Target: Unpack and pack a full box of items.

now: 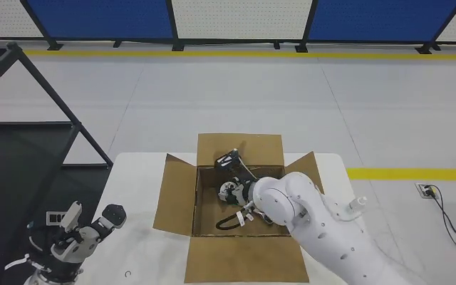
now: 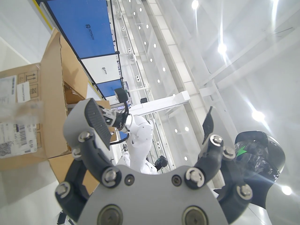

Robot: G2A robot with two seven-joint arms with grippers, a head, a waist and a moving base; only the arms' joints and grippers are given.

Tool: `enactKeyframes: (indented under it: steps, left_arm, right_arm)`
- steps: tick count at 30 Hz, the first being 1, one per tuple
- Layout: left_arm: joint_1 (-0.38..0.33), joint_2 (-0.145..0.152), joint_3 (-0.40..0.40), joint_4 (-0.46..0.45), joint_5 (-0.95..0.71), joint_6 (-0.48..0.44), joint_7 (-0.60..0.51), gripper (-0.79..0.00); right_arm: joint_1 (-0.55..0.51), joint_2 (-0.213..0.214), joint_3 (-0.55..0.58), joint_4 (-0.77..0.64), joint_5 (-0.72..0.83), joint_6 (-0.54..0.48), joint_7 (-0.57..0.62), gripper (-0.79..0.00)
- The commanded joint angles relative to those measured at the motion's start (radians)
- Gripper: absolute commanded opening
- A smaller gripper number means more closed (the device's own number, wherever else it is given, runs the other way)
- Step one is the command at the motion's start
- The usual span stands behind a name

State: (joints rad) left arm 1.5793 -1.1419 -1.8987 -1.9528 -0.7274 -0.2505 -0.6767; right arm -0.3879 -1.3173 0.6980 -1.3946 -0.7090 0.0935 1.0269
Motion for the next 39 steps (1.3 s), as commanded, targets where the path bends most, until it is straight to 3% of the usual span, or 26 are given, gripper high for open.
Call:
enactKeyframes:
  steps: [1, 9, 24, 25, 26, 30, 35, 36, 39]
  left_arm:
    - [0.0, 0.0, 0.0, 0.0, 0.001, 0.003, -0.003, 0.0]
    - [-0.005, 0.001, -0.006, 0.007, 0.006, 0.01, -0.008, 0.0]
    - [-0.007, 0.001, -0.014, 0.02, 0.01, 0.014, -0.005, 0.0]
    - [-0.007, 0.001, -0.014, 0.02, 0.01, 0.013, -0.005, 0.0]
    - [-0.007, 0.001, -0.014, 0.02, 0.01, 0.014, -0.005, 0.0]
    - [-0.007, 0.001, -0.015, 0.02, 0.012, 0.014, -0.004, 0.0]
    - [-0.007, 0.001, -0.015, 0.02, 0.012, 0.015, -0.004, 0.0]
    - [-0.007, 0.001, -0.014, 0.019, 0.013, 0.015, -0.004, 0.0]
    - [-0.009, 0.001, -0.012, 0.017, 0.017, 0.017, -0.005, 0.0]
  right_arm:
    - [0.018, -0.019, -0.034, 0.074, 0.02, -0.03, -0.024, -0.785]
    - [0.073, -0.091, -0.123, 0.277, 0.068, -0.072, -0.08, -0.785]
    - [0.124, -0.202, -0.214, 0.502, 0.047, -0.055, -0.14, -0.785]
    - [0.127, -0.208, -0.216, 0.517, 0.043, -0.052, -0.144, -0.554]
    - [0.129, -0.213, -0.215, 0.531, 0.047, -0.055, -0.149, -0.499]
    - [0.14, -0.23, -0.209, 0.582, 0.055, -0.069, -0.16, -0.431]
    - [0.147, -0.245, -0.202, 0.621, 0.054, -0.082, -0.165, -0.406]
    - [0.148, -0.247, -0.199, 0.625, 0.052, -0.082, -0.167, -0.382]
    - [0.149, -0.249, -0.186, 0.631, 0.053, -0.094, -0.167, -0.185]
